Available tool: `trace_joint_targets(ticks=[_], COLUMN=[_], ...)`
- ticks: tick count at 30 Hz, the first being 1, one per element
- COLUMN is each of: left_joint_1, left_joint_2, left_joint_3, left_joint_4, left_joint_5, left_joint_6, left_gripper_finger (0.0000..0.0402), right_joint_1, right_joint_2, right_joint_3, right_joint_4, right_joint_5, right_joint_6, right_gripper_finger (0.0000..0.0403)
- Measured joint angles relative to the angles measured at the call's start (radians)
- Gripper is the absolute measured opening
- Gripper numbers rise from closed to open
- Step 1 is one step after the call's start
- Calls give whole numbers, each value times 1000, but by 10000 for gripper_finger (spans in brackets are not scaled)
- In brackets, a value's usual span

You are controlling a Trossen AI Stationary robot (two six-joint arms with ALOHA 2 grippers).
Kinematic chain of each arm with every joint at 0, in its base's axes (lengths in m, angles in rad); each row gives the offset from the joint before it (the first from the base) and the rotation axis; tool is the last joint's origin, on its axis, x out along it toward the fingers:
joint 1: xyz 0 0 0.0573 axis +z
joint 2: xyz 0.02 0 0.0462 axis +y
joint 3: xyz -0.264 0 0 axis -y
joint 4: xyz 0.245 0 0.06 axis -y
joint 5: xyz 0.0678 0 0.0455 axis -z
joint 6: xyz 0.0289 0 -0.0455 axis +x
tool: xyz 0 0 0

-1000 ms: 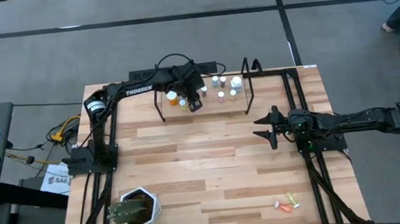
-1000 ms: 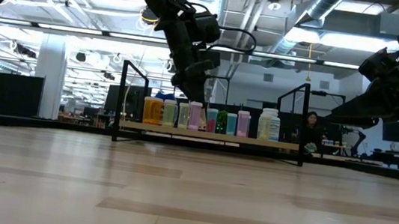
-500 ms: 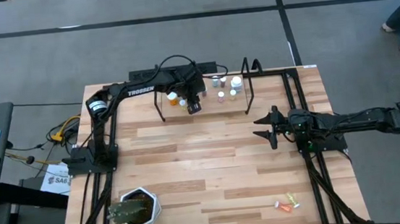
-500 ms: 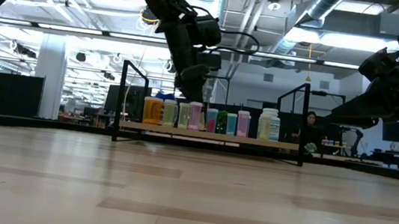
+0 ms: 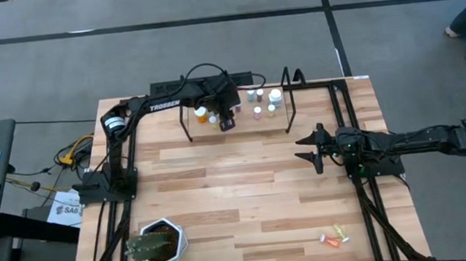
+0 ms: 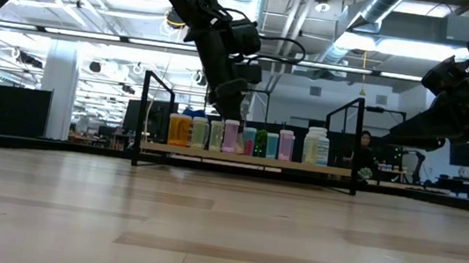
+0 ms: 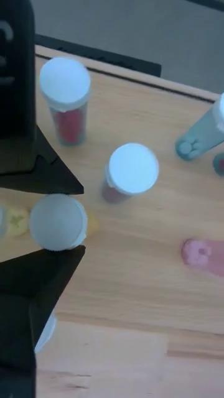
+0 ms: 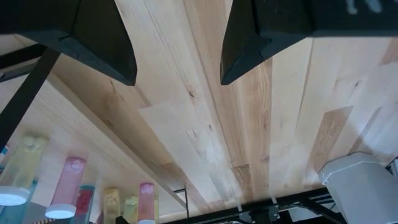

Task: Pick and place medicine bottles onto shelf by color
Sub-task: Put the yellow pill bottle on the shelf

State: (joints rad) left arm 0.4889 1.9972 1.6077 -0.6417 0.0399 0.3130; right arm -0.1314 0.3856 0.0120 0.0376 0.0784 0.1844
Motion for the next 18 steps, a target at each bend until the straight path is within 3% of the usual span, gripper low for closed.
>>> trace_joint_targets(ticks=[11,18], left_joint_1=[0,-8], left_joint_2=[0,0], left_joint_3=[7,167], left_joint_4=[11,-163], left_joint_5=[0,-40], left_joint_6=[-18,-22], left_gripper_finger=[166,167], right_joint_1=[0,0], right_joint_2=[0,0], right_joint_3=[0,0], right_joint_4=[0,0], right_joint_5=[0,0], right_joint_6=[0,0], right_gripper_finger=[253,253])
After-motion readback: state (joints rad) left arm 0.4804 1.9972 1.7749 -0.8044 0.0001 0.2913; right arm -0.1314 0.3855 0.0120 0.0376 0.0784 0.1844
